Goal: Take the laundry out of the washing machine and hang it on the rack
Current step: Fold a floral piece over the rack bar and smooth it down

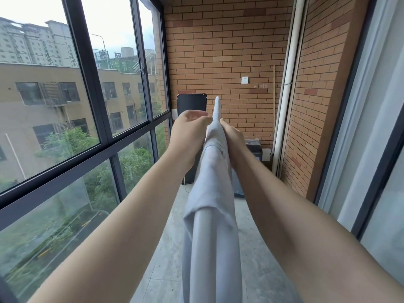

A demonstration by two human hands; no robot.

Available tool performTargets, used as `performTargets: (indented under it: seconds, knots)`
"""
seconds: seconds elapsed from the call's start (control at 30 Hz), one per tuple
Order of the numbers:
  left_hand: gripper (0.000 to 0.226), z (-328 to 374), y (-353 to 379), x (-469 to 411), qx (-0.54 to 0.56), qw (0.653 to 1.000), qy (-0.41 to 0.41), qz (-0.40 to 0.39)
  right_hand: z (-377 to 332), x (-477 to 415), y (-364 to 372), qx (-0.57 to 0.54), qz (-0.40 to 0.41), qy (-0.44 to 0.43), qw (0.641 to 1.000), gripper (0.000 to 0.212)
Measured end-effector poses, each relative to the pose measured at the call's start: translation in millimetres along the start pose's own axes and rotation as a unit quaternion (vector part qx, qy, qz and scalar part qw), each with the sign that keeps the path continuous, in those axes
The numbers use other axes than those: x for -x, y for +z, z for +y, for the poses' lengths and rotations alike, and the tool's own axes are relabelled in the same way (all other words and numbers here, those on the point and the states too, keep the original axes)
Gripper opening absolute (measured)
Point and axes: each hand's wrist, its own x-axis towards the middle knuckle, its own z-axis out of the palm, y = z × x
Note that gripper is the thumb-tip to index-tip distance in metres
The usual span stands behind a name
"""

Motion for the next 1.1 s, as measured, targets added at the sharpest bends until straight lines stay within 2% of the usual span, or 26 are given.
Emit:
performTargets:
  seconds: [0.07,0.2,0.27,0.33,0.47,0.77,0.97,1.1]
  knots:
    - [0.015,11.5,-8.6,23.0,-0.009,1.0,0.009,-0.02,-2.3,5.3,-0.5,-0.051,0.004,0.035,0.998,0.029]
    - [0.017,34.3,-25.0,66.6,0.012,0.997,-0.01,-0.072,-4.9,5.2,-1.2,-0.074,0.032,0.06,0.995,0.027]
    - [0.027,41.7,-28.8,84.9,0.024,0.996,-0.029,-0.083,-10.3,4.4,-0.1,-0.078,0.037,0.07,0.994,0.022]
    - [0.04,45.9,-27.8,97.2,-0.014,0.996,-0.035,-0.083,-15.7,2.4,1.0,-0.065,0.039,0.083,0.994,0.019]
    - [0.055,51.5,-27.3,111.2,-0.03,0.994,-0.067,-0.084,-23.0,-6.9,-0.4,-0.092,0.035,0.109,0.989,0.023]
    - [0.044,59.4,-26.2,120.0,-0.036,0.99,-0.12,-0.064,-16.7,-28.3,-2.4,-0.044,0.061,0.103,0.992,0.028]
    - [0.043,64.4,-21.2,125.2,-0.038,0.99,-0.121,-0.069,-15.8,-32.7,-10.0,-0.005,0.071,0.079,0.994,0.03]
    - [0.045,65.7,-26.8,130.8,-0.012,0.991,-0.118,-0.059,-3.5,-9.4,-9.9,-0.007,0.04,0.038,0.998,0.026]
